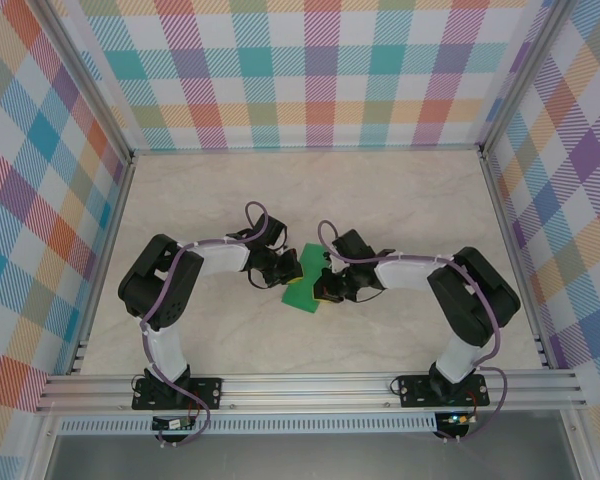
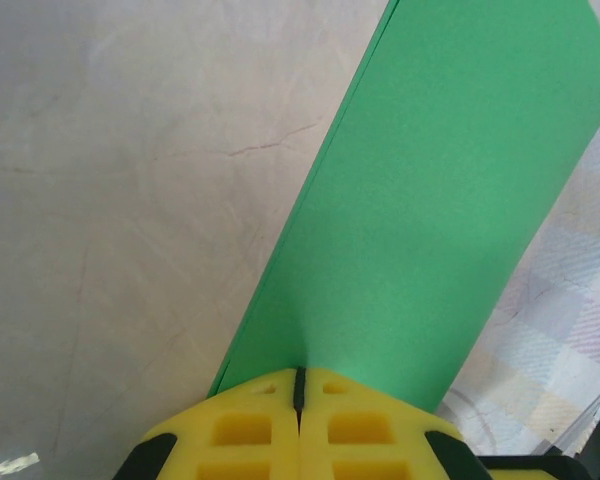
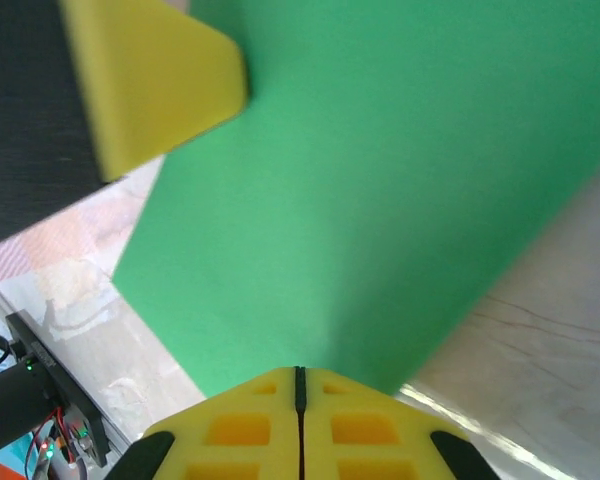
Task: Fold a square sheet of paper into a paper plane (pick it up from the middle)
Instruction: Fold the square sheet of paper in half at the center of the table.
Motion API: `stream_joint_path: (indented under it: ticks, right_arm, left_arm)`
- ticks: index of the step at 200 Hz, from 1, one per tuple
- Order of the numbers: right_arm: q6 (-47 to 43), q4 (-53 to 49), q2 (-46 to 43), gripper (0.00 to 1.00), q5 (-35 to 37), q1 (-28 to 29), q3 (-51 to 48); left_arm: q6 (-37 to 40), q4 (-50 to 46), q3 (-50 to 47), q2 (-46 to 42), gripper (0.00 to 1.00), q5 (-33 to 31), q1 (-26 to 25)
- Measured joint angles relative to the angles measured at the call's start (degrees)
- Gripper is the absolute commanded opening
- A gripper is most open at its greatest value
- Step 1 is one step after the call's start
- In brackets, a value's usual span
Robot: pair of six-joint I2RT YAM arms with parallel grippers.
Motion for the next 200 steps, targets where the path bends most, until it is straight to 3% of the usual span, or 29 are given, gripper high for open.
stream_joint_path:
  ticks: [116, 200]
  right_arm:
    - [-3.5, 2.2, 5.2, 0.06, -3.8, 2.6, 1.0]
    - [-4.7, 3.1, -3.7, 0.07, -2.5, 2.6, -8.9]
  left_arm:
    - [0.0, 0.0, 0.0, 0.0, 0.0, 0.0, 0.0]
    - [0.0, 0.0, 0.0, 0.1, 0.0, 0.0, 0.0]
